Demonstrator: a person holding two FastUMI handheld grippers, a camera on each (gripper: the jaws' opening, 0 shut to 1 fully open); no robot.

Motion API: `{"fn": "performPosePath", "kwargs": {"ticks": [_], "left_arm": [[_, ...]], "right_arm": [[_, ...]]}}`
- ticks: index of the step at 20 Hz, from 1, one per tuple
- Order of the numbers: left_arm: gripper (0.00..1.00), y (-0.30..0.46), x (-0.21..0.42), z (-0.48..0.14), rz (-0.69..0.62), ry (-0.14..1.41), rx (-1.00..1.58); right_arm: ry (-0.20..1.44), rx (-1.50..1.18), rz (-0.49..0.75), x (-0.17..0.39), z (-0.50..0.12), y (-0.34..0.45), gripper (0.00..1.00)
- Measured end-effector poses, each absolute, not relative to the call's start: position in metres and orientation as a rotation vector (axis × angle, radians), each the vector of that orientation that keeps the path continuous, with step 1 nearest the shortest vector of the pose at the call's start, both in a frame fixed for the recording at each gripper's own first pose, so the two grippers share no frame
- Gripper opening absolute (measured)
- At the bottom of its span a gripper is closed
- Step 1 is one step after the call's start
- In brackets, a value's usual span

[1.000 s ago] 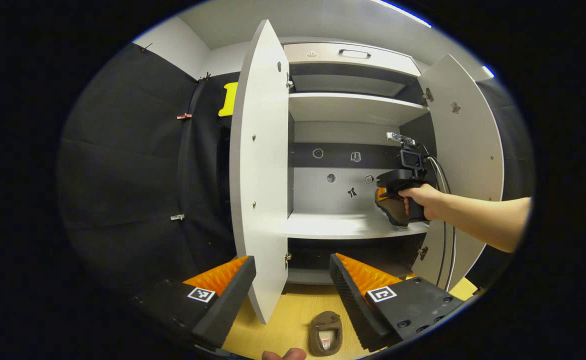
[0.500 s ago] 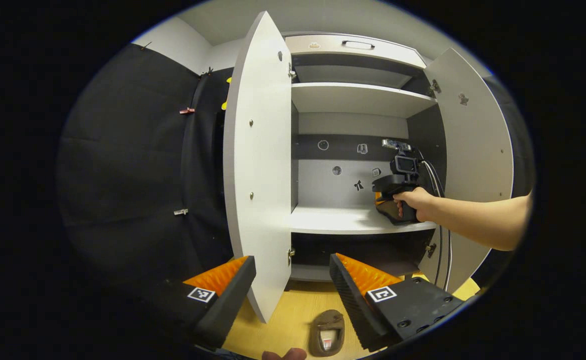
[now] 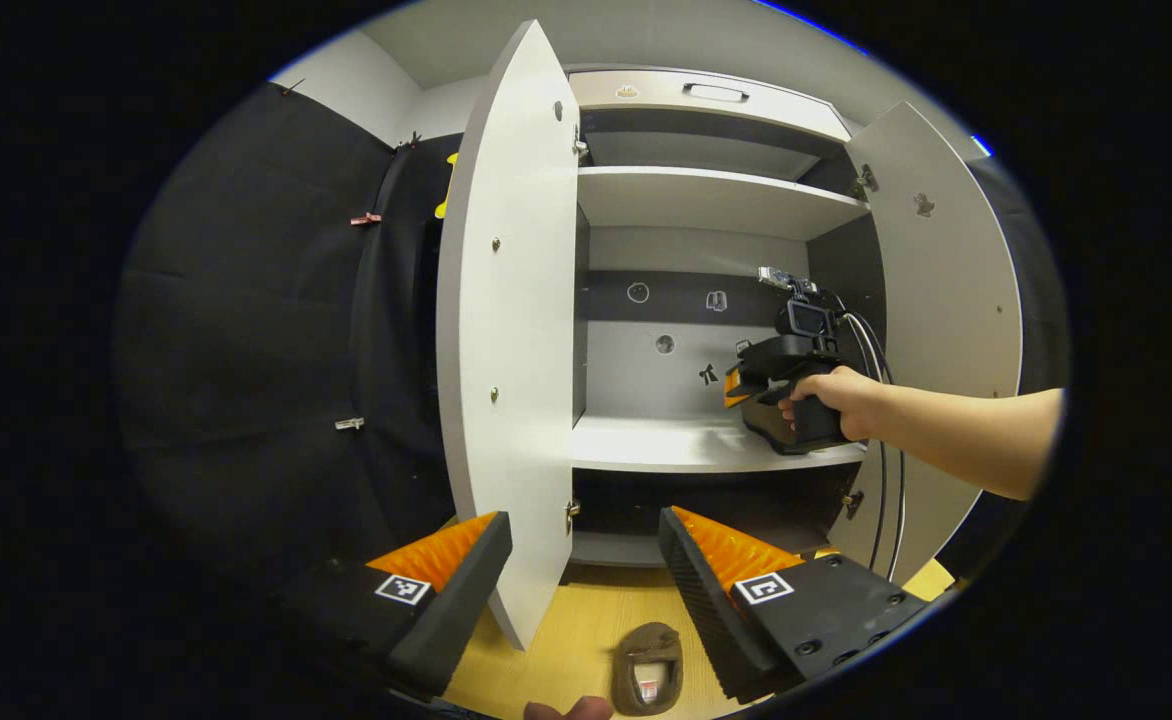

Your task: Grab one shoe with the right hand and put it into the shoe cabinet, grab the other shoe with the left hand and put it into the shoe cabinet; then close the right door with the right hand and the left door with the left hand.

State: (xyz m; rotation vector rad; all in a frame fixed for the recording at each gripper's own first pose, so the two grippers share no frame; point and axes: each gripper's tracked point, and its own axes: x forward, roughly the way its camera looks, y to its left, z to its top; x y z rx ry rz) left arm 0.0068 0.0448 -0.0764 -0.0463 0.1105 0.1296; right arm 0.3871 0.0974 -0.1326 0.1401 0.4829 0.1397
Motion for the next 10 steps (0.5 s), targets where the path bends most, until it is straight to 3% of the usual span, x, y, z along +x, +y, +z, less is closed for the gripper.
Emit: {"fn": "performPosePath", "kwargs": {"ticks": [1,3,10], "left_arm": [[0.95,0.043,0.006,-0.077,0.123,0.11,-0.043],[0.95,0.041,0.006,-0.079,0.11,0.111,-0.035],[0.95,0.027,0.005,-0.115,0.06,0.179,-0.048]], "right_arm": [[0.468,0.149,0.152,0.379,-0.125,0.098,0.91],[0.415,0.153,0.173,0.363,-0.107,0.098,0.96],[0.174,0.126,0.229,0.274,-0.036,0.087,0.98]]}}
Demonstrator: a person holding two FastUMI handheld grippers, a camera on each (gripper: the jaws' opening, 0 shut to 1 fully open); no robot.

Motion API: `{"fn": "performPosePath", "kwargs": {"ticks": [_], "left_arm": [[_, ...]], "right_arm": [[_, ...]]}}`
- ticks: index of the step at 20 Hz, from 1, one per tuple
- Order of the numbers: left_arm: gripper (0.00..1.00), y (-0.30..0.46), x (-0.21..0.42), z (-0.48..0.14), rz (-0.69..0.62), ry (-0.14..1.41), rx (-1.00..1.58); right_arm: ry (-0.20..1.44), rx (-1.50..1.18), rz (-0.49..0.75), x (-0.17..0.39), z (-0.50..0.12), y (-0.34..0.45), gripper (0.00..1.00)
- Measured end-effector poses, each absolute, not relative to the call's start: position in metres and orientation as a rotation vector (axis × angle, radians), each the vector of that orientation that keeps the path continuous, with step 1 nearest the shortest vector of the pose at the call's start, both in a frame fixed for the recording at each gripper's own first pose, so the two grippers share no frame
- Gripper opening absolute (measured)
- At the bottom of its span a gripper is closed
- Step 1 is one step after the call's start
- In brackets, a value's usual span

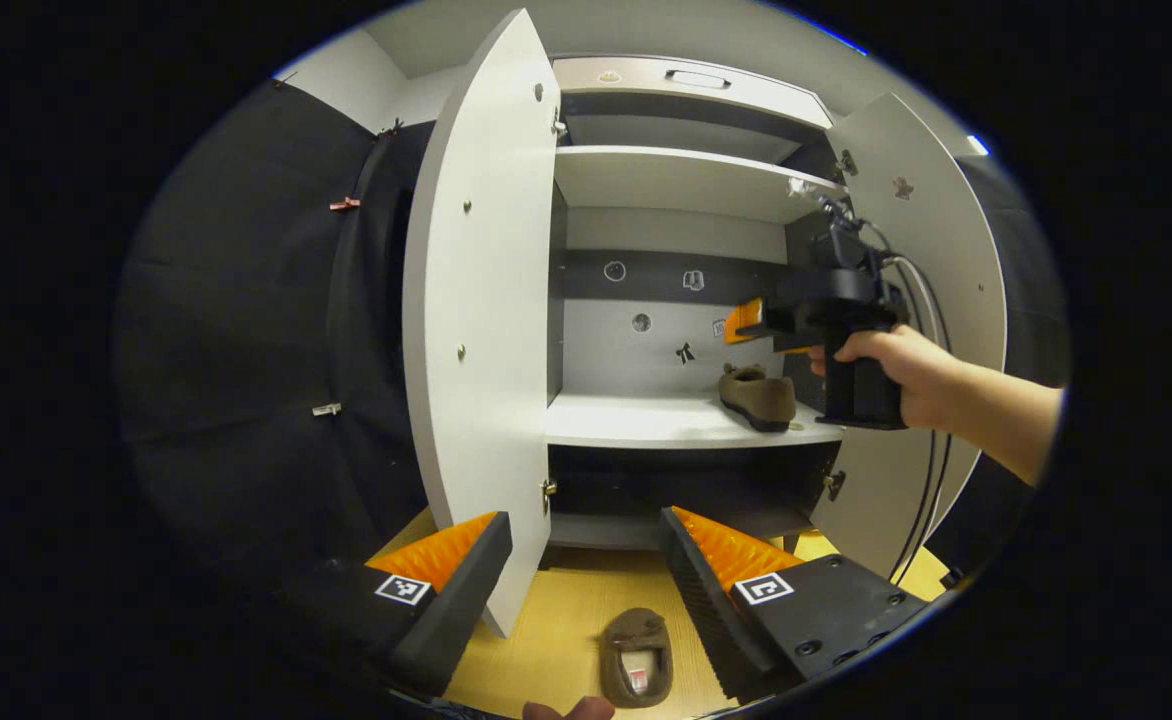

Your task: Grab one shoe with the right hand and put it into the shoe cabinet, grab the other shoe with the left hand and put it into the shoe cabinet; then close the right door with the right hand and the left door with the left hand.

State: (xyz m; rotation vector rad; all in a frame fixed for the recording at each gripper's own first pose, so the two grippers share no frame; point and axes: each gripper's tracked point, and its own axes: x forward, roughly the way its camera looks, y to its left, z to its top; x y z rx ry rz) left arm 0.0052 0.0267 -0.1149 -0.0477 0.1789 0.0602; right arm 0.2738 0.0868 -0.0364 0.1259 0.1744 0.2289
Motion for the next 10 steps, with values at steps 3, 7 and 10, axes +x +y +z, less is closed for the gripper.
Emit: {"fn": "performPosePath", "kwargs": {"ticks": [3,7,10], "left_arm": [[0.95,0.016,0.003,-0.152,0.028,0.244,-0.037],[0.95,-0.003,-0.003,-0.218,-0.04,0.355,-0.05],[0.95,-0.014,-0.007,-0.278,-0.087,0.466,-0.067]], "right_arm": [[0.073,0.09,0.232,0.228,-0.006,0.073,0.98],[0.019,0.127,0.22,0.178,0.016,0.051,0.98],[-0.005,0.14,0.186,0.144,0.021,0.031,0.98]]}}
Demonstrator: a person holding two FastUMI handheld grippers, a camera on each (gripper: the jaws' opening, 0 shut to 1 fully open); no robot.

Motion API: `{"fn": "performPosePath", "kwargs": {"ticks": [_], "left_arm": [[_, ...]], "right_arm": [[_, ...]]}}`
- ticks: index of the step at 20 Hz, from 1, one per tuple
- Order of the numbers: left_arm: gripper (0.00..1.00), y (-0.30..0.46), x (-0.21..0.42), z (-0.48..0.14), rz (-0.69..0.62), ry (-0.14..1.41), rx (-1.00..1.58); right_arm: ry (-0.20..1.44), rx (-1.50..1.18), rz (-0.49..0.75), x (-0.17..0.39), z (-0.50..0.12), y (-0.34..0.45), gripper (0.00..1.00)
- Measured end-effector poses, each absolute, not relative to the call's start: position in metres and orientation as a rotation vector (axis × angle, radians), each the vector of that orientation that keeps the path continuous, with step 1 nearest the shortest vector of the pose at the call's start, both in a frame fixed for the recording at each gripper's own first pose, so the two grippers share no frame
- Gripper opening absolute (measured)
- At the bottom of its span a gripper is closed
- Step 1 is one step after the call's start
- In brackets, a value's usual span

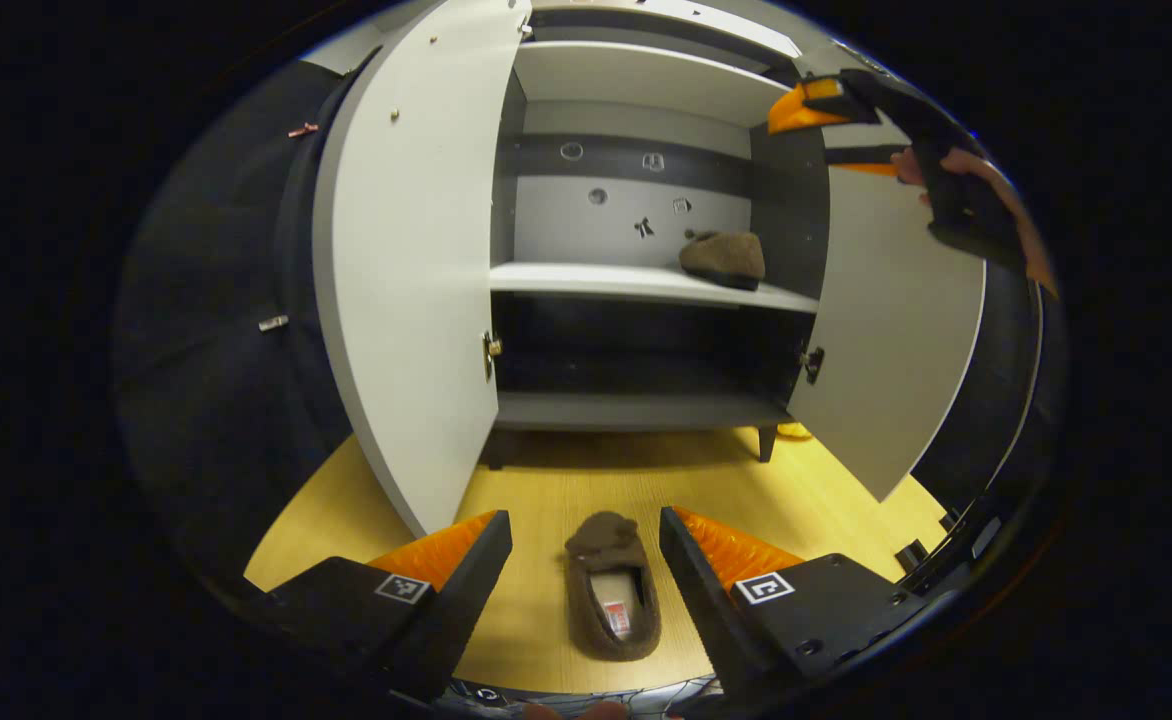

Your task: Grab one shoe with the right hand and put it into the shoe cabinet, grab the other shoe with the left hand and put it into the shoe cabinet; then close the right door with the right hand and the left door with the left hand.

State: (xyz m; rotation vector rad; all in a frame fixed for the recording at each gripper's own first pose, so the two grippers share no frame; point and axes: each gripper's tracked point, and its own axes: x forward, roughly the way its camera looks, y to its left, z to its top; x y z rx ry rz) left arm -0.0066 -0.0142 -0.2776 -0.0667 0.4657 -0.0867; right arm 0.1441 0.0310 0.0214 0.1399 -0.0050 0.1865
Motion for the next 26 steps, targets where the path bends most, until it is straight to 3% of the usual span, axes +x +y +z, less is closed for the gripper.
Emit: {"fn": "performPosePath", "kwargs": {"ticks": [5,11,17,21,22,26], "left_arm": [[0.91,-0.02,0.004,-0.371,-0.113,0.64,-0.064],[0.78,-0.016,0.043,-0.438,-0.115,0.681,0.063],[0.52,-0.025,0.082,-0.45,-0.133,0.621,0.073],[0.24,-0.019,0.086,-0.45,-0.1,0.627,0.094],[0.13,-0.019,0.084,-0.447,-0.094,0.63,0.095],[0.09,-0.028,0.076,-0.405,-0.114,0.614,0.059]], "right_arm": [[-0.034,0.091,0.139,0.095,0.025,0.003,0.98],[-0.005,0.036,0.112,0.061,0.01,-0.027,0.98],[0.009,-0.012,0.08,0.043,0.008,-0.041,1.0],[0.01,-0.019,0.08,0.038,0.009,-0.044,0.97],[0.007,-0.016,0.082,0.038,0.01,-0.044,0.97],[0.005,0.018,0.103,0.032,0.014,-0.041,0.97]]}}
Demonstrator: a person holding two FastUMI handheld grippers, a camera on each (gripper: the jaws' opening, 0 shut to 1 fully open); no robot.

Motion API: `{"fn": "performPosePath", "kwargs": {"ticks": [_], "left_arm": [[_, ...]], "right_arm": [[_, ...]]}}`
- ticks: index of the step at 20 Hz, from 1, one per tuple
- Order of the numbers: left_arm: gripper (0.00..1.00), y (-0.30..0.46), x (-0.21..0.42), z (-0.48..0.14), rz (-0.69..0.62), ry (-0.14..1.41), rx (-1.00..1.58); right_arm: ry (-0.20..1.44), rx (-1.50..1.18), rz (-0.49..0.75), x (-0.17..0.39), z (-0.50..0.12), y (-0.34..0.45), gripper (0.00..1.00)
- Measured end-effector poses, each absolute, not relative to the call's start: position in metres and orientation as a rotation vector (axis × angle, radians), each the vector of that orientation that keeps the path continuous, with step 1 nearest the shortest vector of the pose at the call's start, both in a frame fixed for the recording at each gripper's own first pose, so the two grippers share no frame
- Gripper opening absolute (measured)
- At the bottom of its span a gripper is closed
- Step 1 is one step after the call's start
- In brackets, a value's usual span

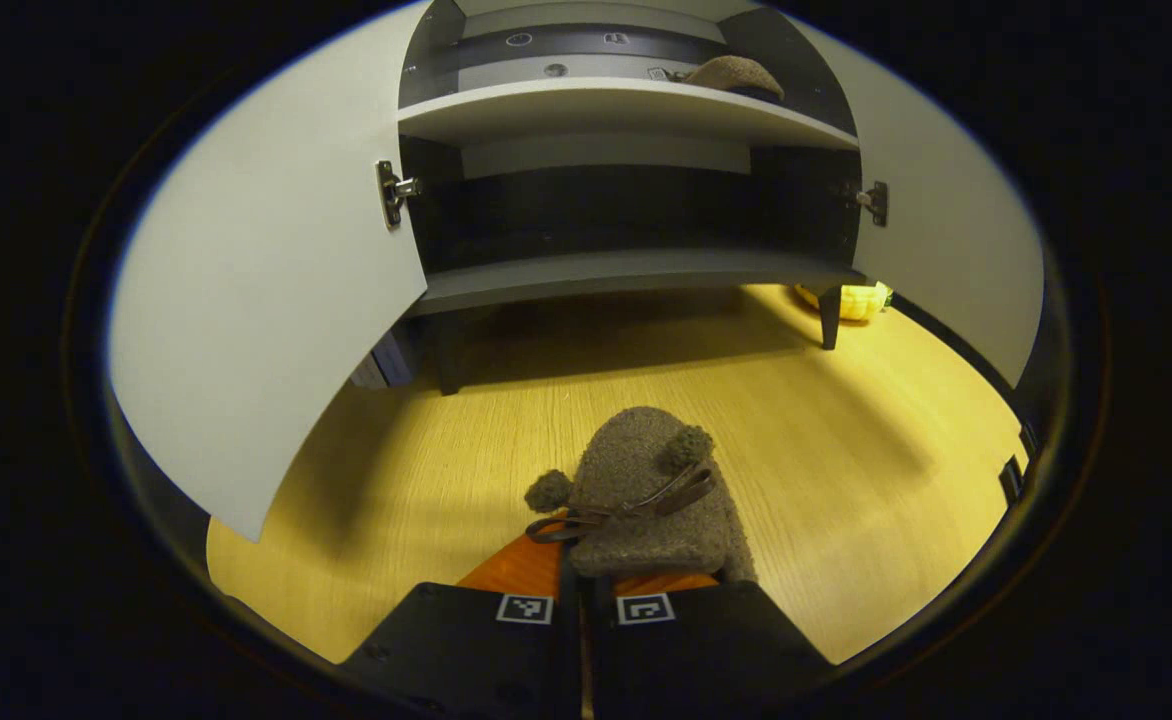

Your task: Grab one shoe with the right hand and put it into the shoe cabinet, grab the other shoe with the left hand and put it into the shoe cabinet; then close the right door with the right hand and the left door with the left hand.

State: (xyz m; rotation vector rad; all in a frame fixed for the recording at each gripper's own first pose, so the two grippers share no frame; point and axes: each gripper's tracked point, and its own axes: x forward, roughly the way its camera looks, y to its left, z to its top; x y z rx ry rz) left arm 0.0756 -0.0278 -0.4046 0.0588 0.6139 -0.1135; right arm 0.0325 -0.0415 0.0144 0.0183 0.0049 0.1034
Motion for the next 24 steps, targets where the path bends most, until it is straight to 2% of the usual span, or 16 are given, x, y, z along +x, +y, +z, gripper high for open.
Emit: {"fn": "performPosePath", "kwargs": {"ticks": [3,11,18,24], "left_arm": [[0.09,-0.029,0.073,-0.345,-0.103,0.573,0.054],[0.08,-0.024,0.067,-0.202,0.033,0.566,0.015],[0.09,-0.029,0.142,-0.083,0.031,0.452,-0.039],[0.08,-0.028,0.231,-0.039,0.058,0.417,0.036]], "right_arm": [[-0.001,0.042,0.115,0.027,0.019,-0.044,0.97],[-0.026,0.078,0.103,0.01,0.027,-0.071,0.97],[-0.002,0.066,0.053,-0.009,0.014,-0.112,0.97],[0.034,0.053,-0.017,-0.024,-0.006,-0.156,0.97]]}}
